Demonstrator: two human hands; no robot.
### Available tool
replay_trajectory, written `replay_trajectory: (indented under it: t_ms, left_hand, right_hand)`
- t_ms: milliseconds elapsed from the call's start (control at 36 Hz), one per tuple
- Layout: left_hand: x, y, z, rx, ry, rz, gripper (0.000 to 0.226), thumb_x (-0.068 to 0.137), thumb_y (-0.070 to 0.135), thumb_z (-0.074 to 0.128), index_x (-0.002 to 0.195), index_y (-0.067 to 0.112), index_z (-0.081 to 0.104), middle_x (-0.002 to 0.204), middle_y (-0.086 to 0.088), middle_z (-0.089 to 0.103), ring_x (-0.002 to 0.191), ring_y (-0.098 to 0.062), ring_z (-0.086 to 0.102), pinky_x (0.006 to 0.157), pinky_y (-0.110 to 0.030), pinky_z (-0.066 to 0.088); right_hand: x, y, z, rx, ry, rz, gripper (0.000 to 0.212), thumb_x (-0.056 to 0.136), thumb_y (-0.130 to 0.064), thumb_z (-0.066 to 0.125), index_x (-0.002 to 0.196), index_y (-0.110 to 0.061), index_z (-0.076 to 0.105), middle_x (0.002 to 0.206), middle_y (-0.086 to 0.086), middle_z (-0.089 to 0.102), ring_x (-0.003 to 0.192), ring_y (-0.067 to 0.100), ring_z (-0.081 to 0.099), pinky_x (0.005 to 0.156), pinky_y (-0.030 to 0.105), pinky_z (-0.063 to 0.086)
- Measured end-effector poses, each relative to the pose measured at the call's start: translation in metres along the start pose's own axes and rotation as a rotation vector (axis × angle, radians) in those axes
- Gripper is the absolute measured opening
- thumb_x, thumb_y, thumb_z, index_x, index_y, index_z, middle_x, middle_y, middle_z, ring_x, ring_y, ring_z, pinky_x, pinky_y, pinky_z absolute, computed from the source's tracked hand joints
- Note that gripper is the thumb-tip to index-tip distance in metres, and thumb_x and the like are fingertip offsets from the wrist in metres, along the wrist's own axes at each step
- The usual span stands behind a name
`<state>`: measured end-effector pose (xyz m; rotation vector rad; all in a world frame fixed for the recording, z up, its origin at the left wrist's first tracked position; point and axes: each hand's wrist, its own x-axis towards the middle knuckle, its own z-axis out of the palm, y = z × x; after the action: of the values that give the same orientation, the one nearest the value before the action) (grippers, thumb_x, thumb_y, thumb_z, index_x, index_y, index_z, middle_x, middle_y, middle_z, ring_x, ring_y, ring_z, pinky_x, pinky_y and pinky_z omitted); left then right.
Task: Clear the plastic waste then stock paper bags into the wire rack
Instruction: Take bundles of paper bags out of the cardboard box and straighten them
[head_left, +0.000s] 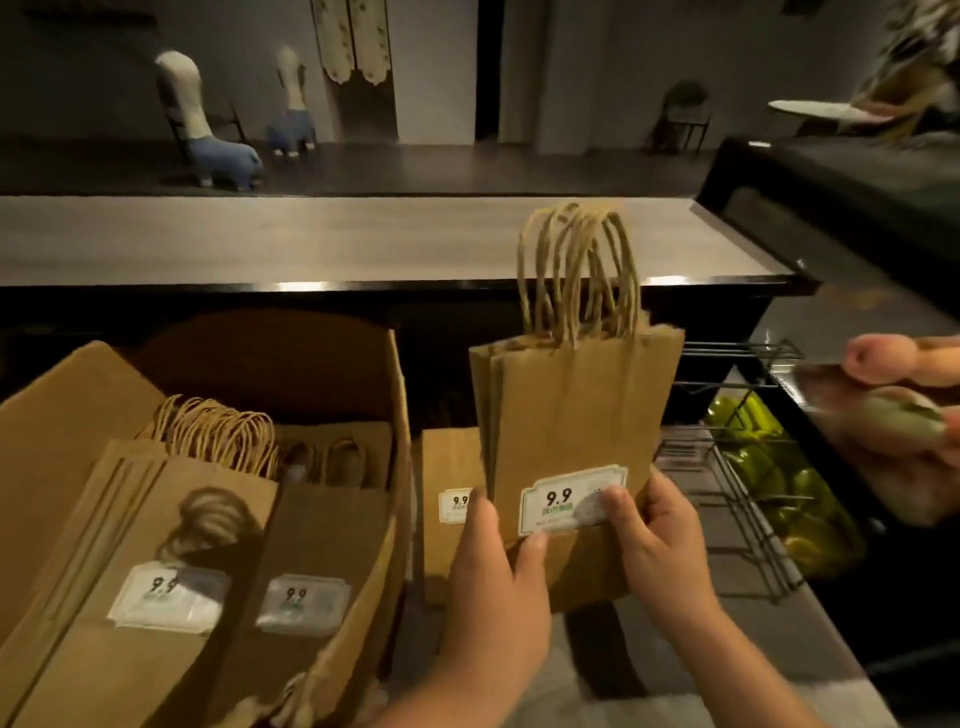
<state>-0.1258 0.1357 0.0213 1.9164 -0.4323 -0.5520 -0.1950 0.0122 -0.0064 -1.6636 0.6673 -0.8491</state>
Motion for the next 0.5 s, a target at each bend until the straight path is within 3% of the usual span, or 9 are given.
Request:
replay_trajectory:
  t_ms: [83,194,278,361,389,444,500]
  left_hand:
    - [-0.003,-0.026,0.017,0.006,0.014,-0.142,0.037,0.097,0.023,0.052,0.132,0.025,0.039,0.122,0.009,0.053,0.121,-0.011,0.049,0.100,-0.024,0.042]
    - [-0.002,-0.053,0.031,0.014,0.003,-0.260,0.056,0.097,0.023,0.052,0.147,0.019,0.027,0.139,-0.002,0.049,0.128,-0.019,0.046,0.110,-0.041,0.038]
    - [-0.001,-0.065,0.039,0.037,-0.015,-0.272,0.054,0.098,0.023,0.050,0.147,0.017,0.028,0.136,0.001,0.050,0.123,-0.015,0.047,0.108,-0.034,0.037]
    - [-0.005,-0.078,0.045,0.077,-0.013,-0.295,0.056,0.100,0.028,0.045,0.150,0.021,0.021,0.134,0.001,0.049,0.118,-0.016,0.050,0.100,-0.027,0.035]
    - [-0.006,-0.086,0.048,0.090,-0.009,-0.318,0.058,0.100,0.029,0.044,0.151,0.021,0.019,0.137,-0.001,0.049,0.120,-0.018,0.051,0.100,-0.028,0.036]
    - [-0.008,-0.102,0.055,0.108,0.001,-0.345,0.056,0.099,0.030,0.047,0.149,0.021,0.024,0.136,-0.004,0.053,0.115,-0.020,0.057,0.098,-0.030,0.044]
    - [-0.010,-0.117,0.061,0.099,0.051,-0.355,0.050,0.096,0.027,0.052,0.143,0.021,0.037,0.130,-0.004,0.058,0.106,-0.020,0.060,0.092,-0.033,0.047]
  right_hand:
    - [-0.019,0.028,0.000,0.008,-0.017,0.116,0.026,0.080,-0.037,0.058,0.096,-0.018,0.065,0.092,-0.007,0.074,0.084,0.013,0.071,0.069,0.025,0.058]
    - [-0.038,0.056,0.001,0.062,-0.017,0.222,0.030,0.079,-0.035,0.059,0.101,-0.015,0.066,0.093,-0.006,0.074,0.088,0.011,0.070,0.073,0.022,0.056]
    - [-0.046,0.073,-0.001,0.042,-0.015,0.219,0.030,0.082,-0.034,0.059,0.109,-0.021,0.063,0.100,-0.015,0.071,0.094,0.004,0.067,0.078,0.014,0.051]
    - [-0.056,0.091,-0.002,-0.007,-0.038,0.232,0.035,0.090,-0.020,0.056,0.122,-0.032,0.050,0.109,-0.033,0.063,0.106,-0.014,0.056,0.086,0.002,0.040]
    - [-0.060,0.099,-0.002,-0.031,-0.050,0.247,0.041,0.091,-0.016,0.057,0.127,-0.032,0.046,0.115,-0.034,0.061,0.110,-0.016,0.053,0.091,0.003,0.039]
    - [-0.070,0.112,-0.002,-0.010,-0.090,0.339,0.055,0.090,-0.014,0.065,0.136,-0.030,0.040,0.127,-0.023,0.056,0.116,-0.011,0.052,0.105,0.018,0.040]
    - [-0.078,0.117,-0.001,0.023,-0.121,0.409,0.069,0.079,-0.027,0.076,0.135,-0.038,0.039,0.127,-0.012,0.059,0.117,-0.001,0.057,0.104,0.030,0.047]
